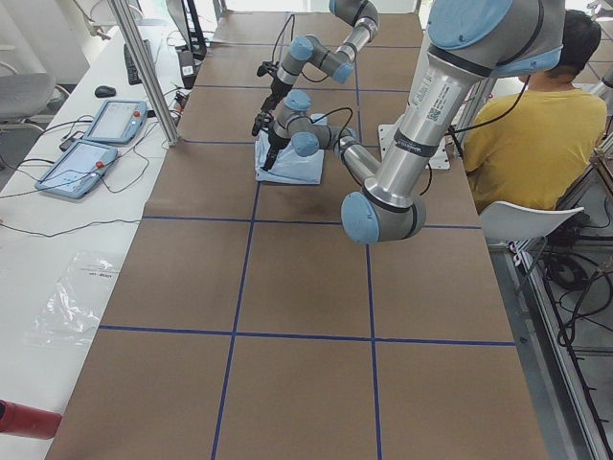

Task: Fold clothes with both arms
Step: 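Lower the folded edge onto the far half and open both grippers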

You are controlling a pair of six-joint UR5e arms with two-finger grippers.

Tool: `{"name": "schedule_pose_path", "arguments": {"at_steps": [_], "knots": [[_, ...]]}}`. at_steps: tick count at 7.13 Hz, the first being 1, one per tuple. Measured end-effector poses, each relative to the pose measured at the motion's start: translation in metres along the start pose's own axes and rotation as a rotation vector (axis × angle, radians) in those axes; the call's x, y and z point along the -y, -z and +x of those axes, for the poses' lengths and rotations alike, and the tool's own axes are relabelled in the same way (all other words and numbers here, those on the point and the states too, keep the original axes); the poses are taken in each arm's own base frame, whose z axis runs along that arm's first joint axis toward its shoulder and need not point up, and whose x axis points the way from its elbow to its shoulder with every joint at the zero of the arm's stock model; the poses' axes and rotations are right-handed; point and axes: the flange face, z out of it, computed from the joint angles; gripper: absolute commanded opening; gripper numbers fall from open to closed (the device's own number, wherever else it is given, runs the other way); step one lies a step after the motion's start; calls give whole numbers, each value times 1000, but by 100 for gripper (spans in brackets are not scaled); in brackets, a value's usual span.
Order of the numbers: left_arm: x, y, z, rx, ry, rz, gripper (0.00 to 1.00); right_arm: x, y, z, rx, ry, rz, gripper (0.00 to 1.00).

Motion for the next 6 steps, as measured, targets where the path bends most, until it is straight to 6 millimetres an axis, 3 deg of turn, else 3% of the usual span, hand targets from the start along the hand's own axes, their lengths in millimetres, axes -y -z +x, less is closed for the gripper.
{"name": "schedule_pose_path", "arguments": {"at_steps": [4, 6], "knots": [[-9, -15, 2, 16, -72, -25, 100, 2, 0, 6, -1, 6, -1, 100], [20, -31, -14, 63, -43, -13, 100, 2, -1, 7, -3, 6, 0, 100]]}}
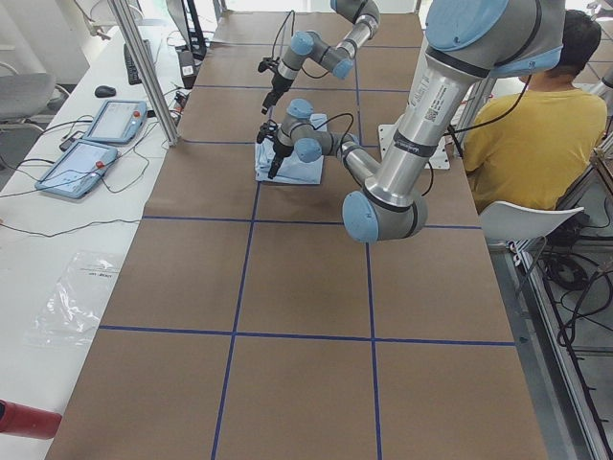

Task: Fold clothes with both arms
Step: 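Lower the folded edge onto the far half and open both grippers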

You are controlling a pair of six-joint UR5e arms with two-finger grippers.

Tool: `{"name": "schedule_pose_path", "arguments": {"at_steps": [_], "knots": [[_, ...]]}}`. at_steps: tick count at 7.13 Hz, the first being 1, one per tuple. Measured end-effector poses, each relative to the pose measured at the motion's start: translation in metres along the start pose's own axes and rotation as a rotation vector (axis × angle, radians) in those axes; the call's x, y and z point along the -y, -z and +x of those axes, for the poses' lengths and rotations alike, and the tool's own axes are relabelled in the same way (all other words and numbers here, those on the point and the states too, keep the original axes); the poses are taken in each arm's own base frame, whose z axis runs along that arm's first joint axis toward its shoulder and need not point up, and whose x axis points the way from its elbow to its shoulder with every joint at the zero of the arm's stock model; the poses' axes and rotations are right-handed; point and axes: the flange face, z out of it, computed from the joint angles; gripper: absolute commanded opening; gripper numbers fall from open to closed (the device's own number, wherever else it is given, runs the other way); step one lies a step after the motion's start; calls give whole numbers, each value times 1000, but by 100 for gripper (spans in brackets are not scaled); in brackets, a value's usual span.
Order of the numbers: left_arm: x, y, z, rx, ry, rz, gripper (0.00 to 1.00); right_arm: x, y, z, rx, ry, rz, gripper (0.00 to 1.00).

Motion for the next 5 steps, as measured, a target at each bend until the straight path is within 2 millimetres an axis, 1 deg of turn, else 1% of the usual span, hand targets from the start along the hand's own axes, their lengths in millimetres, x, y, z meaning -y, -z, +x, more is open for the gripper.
{"name": "schedule_pose_path", "arguments": {"at_steps": [2, 3, 4, 5], "knots": [[58, -24, -20, 63, 44, 27, 100, -1, -3, 4, -7, 2, 1, 100], [80, -35, -34, 80, 55, 43, 100, -3, -5, 5, -10, 3, 0, 100], [93, -40, -45, 86, 52, 57, 100, -4, -5, 5, -11, 3, -1, 100], [100, -38, -50, 77, 45, 71, 100, -4, -5, 5, -11, 4, -1, 100]]}}
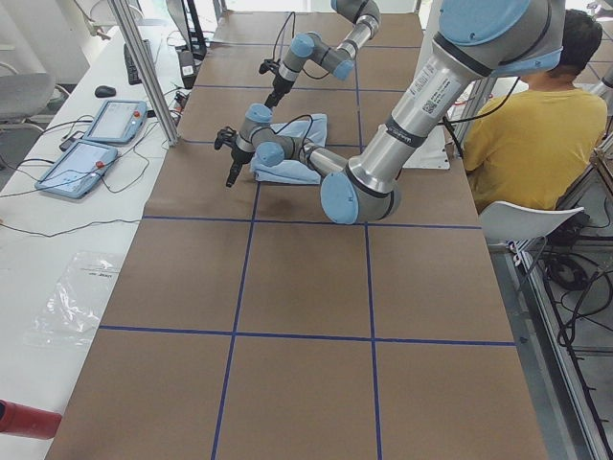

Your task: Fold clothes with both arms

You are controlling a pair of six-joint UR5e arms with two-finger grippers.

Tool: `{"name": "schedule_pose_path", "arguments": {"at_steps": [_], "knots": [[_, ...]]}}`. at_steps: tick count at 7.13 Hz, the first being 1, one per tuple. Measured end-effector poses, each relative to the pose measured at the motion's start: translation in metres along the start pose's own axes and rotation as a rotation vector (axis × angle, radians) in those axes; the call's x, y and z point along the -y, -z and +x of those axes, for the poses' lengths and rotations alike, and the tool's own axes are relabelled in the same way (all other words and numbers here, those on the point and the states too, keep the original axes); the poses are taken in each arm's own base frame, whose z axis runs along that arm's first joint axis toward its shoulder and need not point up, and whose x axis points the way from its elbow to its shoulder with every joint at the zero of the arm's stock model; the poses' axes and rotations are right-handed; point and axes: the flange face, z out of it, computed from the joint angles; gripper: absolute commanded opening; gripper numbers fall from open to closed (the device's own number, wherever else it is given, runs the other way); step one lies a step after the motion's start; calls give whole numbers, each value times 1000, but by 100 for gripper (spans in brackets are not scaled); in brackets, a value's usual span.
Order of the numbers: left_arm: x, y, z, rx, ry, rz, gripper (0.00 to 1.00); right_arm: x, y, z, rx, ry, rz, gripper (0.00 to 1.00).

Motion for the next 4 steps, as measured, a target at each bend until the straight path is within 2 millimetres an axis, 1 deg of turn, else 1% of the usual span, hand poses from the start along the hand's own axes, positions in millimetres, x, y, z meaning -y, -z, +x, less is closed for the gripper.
{"name": "schedule_pose_path", "arguments": {"at_steps": [1, 2, 3, 4], "knots": [[5, 8, 0, -23, -5, 8, 100, 0, 0, 0, 0, 1, -1, 100], [3, 22, -2, -56, -16, 5, 100, 0, 1, 1, -2, 2, -4, 100], [-7, 40, -13, -89, -42, 2, 100, 2, 2, 2, -5, 2, -6, 100], [-18, 65, -26, -107, -80, 0, 100, 9, 4, 8, -6, 6, -16, 100]]}}
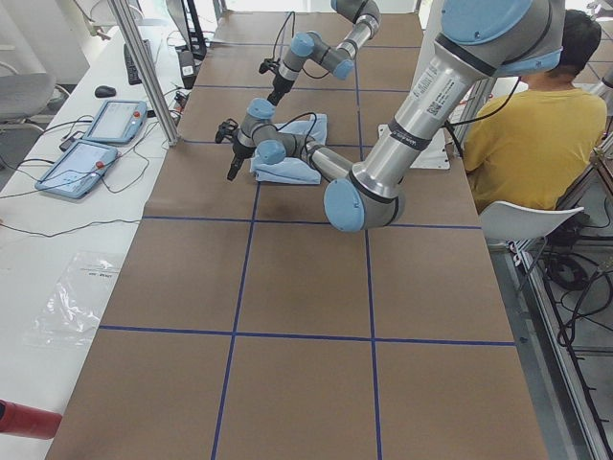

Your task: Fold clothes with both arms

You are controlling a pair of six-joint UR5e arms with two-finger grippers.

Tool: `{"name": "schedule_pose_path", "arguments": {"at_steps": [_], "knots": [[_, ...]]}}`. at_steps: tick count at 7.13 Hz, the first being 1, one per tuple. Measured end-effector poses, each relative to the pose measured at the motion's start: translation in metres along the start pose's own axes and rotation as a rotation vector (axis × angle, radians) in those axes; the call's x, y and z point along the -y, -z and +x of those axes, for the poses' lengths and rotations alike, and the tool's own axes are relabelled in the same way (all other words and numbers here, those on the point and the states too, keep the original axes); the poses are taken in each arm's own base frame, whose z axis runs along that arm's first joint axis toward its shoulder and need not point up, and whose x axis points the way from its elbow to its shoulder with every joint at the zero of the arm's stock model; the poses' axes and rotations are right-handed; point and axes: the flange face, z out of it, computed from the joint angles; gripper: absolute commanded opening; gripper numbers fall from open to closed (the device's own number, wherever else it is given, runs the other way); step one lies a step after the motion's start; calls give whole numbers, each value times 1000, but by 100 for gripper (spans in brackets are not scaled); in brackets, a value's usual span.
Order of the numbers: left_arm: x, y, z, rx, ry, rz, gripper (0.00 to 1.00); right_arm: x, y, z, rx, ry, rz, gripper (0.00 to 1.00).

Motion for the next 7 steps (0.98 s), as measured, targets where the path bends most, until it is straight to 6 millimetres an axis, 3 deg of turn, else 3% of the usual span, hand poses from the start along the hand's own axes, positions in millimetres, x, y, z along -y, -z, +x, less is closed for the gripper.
{"name": "schedule_pose_path", "arguments": {"at_steps": [1, 2, 3, 4, 5, 7], "knots": [[-10, 32, -10, -5, -42, -7, 100, 14, 8, 20, 2, 16, -26, 100], [-19, 66, -27, -3, -90, -14, 100, 37, 20, 56, 0, 58, -61, 100], [-29, 103, -59, -1, -150, -33, 100, 69, 34, 98, -25, 124, -95, 100], [-40, 145, -106, -18, -222, -66, 100, 110, 44, 144, -74, 207, -127, 100], [-55, 181, -156, -41, -286, -98, 100, 155, 52, 200, -120, 303, -159, 100], [-83, 231, -263, -52, -335, -143, 100, 246, 86, 355, -147, 483, -248, 100]]}}
